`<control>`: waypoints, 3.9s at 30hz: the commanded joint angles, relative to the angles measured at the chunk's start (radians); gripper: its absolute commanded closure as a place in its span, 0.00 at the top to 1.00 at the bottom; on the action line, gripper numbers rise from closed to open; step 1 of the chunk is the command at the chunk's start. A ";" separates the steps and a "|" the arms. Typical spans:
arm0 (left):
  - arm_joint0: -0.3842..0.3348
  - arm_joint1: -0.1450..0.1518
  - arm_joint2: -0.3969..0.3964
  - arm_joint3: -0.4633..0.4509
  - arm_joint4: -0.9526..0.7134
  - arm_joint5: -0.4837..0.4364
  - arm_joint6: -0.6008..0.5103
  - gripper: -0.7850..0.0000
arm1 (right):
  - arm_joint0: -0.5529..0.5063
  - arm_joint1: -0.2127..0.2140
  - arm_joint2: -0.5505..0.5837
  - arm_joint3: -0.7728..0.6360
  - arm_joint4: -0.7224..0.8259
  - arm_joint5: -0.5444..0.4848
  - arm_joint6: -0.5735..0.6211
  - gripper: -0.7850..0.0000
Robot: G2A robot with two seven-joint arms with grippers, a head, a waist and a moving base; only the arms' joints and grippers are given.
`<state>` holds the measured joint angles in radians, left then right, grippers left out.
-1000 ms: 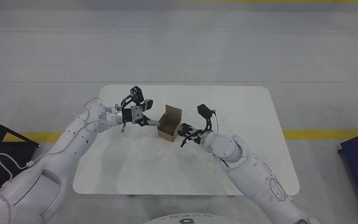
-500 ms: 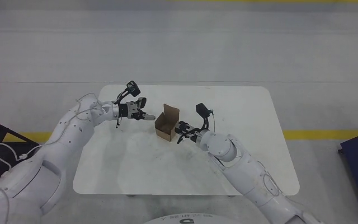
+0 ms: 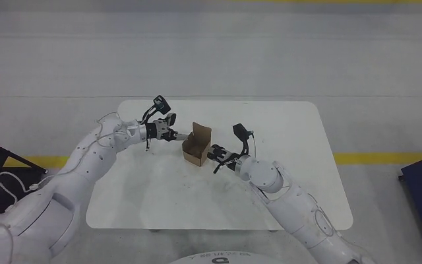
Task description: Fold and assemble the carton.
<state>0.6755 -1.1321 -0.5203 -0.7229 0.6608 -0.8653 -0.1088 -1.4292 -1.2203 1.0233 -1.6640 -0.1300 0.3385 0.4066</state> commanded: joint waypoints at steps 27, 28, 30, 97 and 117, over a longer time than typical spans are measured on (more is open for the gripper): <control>-0.109 -0.161 0.068 0.219 -0.448 -0.075 -0.580 0.64 | 0.000 0.000 0.000 0.000 0.000 0.000 0.000 0.00; -0.110 -0.165 0.070 0.223 -0.447 -0.077 -0.581 0.64 | 0.000 0.000 0.000 0.000 0.000 0.000 0.000 0.00; -0.111 -0.174 0.074 0.230 -0.441 -0.083 -0.580 0.63 | 0.000 0.000 0.000 0.000 0.000 0.000 0.000 0.00; -0.029 -0.056 -0.033 0.000 -0.390 0.149 -0.600 0.66 | -0.032 0.006 -0.063 -0.028 -0.151 -0.055 0.055 0.00; -0.043 -0.134 0.017 0.112 -0.287 0.096 -0.503 0.67 | 0.064 -0.032 -0.123 0.056 -0.104 0.048 0.008 0.00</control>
<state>0.6296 -1.2651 -0.5032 -0.6106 0.3695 -0.7678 -0.6210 -1.3649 -1.2519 0.9013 -1.6086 -0.2332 0.3865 0.4165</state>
